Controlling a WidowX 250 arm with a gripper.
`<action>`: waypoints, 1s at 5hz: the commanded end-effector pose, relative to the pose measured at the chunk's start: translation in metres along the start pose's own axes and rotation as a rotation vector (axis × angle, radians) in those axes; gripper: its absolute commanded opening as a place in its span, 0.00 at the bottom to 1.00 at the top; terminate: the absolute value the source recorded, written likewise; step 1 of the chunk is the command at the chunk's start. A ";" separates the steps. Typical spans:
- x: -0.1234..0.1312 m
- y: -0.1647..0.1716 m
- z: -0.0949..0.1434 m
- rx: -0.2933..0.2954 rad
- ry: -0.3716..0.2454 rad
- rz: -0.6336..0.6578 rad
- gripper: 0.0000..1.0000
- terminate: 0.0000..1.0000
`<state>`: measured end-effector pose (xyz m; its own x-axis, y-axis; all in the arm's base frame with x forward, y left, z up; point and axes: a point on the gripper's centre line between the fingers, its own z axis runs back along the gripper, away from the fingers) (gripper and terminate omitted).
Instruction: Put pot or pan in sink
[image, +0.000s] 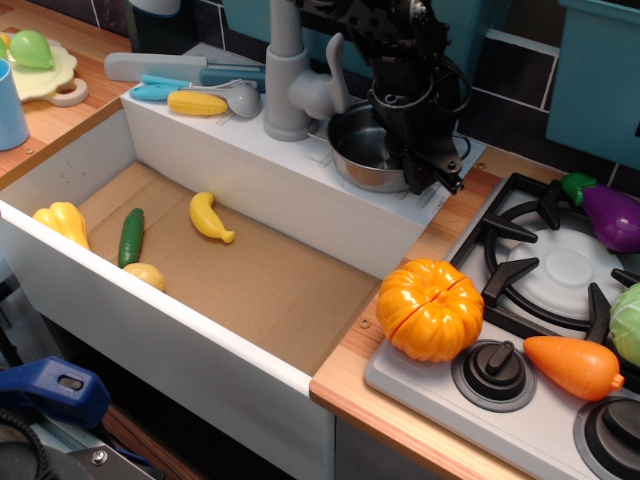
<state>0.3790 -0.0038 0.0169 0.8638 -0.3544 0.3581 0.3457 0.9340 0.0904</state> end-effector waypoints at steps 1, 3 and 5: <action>0.004 -0.017 0.028 0.066 -0.034 0.079 0.00 0.00; -0.014 -0.037 0.047 0.148 0.021 0.145 0.00 0.00; -0.048 -0.015 0.061 0.285 0.089 0.184 0.00 0.00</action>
<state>0.2960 0.0093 0.0297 0.9532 -0.1410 0.2674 0.0587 0.9540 0.2940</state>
